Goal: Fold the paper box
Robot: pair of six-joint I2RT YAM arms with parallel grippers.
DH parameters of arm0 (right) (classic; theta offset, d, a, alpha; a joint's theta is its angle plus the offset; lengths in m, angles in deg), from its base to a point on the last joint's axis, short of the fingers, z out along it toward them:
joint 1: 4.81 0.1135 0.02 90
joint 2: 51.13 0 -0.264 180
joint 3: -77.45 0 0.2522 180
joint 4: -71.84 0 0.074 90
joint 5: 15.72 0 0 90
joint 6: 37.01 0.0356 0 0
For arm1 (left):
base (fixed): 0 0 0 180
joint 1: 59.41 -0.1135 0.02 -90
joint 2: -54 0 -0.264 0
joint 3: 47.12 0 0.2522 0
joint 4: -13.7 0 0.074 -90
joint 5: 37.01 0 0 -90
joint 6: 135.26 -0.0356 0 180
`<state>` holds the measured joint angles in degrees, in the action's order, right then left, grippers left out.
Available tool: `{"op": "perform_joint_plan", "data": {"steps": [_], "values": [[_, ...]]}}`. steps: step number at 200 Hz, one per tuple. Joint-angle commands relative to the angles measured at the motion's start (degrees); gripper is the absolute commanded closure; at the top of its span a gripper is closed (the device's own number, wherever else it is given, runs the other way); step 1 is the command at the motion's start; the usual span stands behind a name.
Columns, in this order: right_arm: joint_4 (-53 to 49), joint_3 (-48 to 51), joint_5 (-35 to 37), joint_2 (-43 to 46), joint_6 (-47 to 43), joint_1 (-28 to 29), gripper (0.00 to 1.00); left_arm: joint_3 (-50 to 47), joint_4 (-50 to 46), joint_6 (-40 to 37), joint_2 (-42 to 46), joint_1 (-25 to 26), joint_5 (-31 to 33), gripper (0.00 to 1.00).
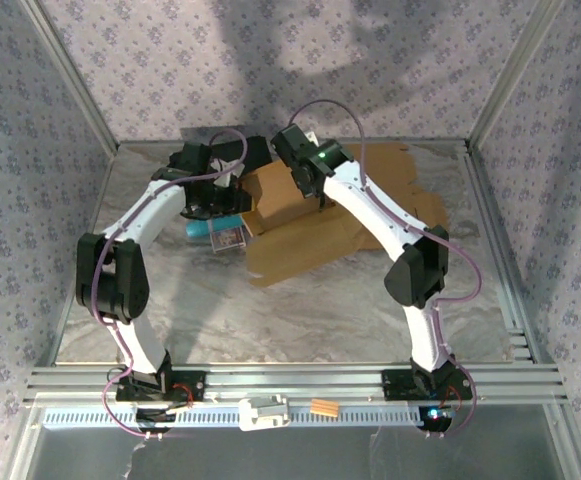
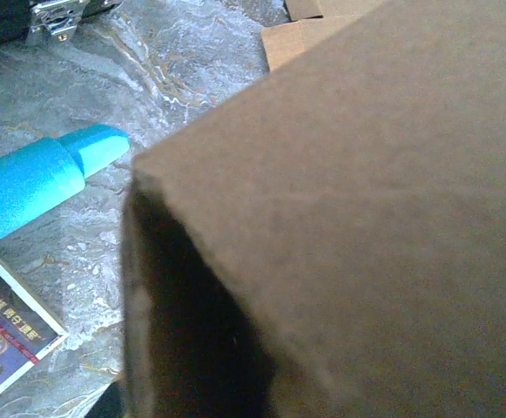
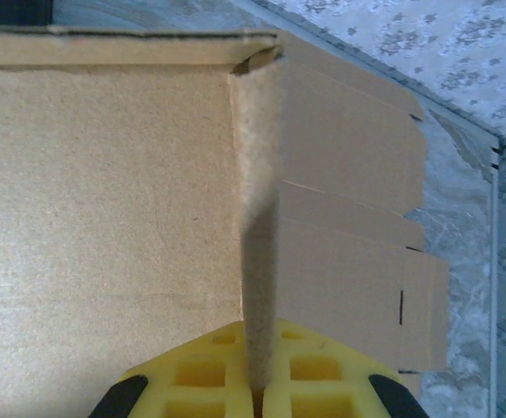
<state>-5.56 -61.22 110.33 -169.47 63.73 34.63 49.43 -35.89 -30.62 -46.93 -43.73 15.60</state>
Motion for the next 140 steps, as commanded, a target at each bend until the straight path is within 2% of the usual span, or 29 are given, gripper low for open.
{"op": "perform_joint_plan", "data": {"steps": [1,26,38,80,140], "values": [[-4.97,-1.98,7.41,-1.71,2.27,0.32,1.00,2.29,-0.62,-0.48,3.08,0.93,-1.03,1.00],[-4.52,-1.99,7.63,-1.45,1.87,-0.63,1.00,2.12,-0.44,-0.27,3.19,1.28,-1.03,1.00],[-5.07,-1.96,2.42,-1.09,3.37,-1.06,1.00,2.00,-0.01,-0.05,3.30,1.41,-1.42,1.00],[-3.91,-3.50,-8.33,-0.46,3.12,-4.07,0.88,1.86,-0.08,-0.38,3.76,1.54,-2.34,1.00],[-4.28,-4.30,-9.43,-1.38,3.10,-5.10,0.80,2.03,-0.26,-0.78,3.82,1.54,-2.26,1.00]]}}
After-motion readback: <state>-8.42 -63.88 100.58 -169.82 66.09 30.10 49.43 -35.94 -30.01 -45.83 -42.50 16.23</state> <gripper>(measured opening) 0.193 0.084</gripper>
